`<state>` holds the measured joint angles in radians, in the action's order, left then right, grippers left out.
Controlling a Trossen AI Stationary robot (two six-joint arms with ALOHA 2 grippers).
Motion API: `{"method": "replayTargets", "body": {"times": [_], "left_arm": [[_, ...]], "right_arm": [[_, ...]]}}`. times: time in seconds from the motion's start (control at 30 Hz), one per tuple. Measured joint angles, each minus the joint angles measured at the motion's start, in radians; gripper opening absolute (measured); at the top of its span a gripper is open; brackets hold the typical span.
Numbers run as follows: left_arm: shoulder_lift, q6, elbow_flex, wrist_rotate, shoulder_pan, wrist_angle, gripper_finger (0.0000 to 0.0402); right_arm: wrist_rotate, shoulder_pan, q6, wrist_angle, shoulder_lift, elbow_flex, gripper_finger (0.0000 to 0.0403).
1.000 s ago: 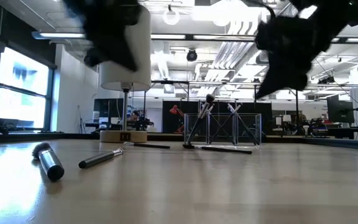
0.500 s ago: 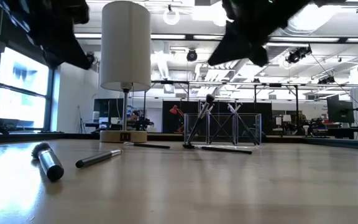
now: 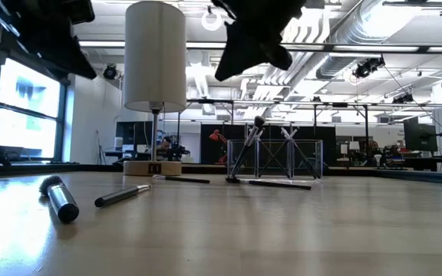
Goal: Put items in baskets/containers
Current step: Put the black eye groomer brush into the transparent organizer
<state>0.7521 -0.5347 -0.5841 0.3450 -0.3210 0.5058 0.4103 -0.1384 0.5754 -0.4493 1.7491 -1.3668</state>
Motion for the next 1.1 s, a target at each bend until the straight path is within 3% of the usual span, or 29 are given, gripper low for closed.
{"method": "replayTargets", "body": {"times": [0.27,1.1], "left_arm": [[0.000,0.011,-0.001,-0.047,0.000,0.006,0.0000],[0.001,0.008,-0.001,-0.046,0.000,0.020,0.0000]], "right_arm": [[-0.060,0.035,0.011,-0.040,0.068,-0.072,0.0000],[-0.167,0.121,-0.014,-0.047,0.072,-0.072,0.0000]]}}
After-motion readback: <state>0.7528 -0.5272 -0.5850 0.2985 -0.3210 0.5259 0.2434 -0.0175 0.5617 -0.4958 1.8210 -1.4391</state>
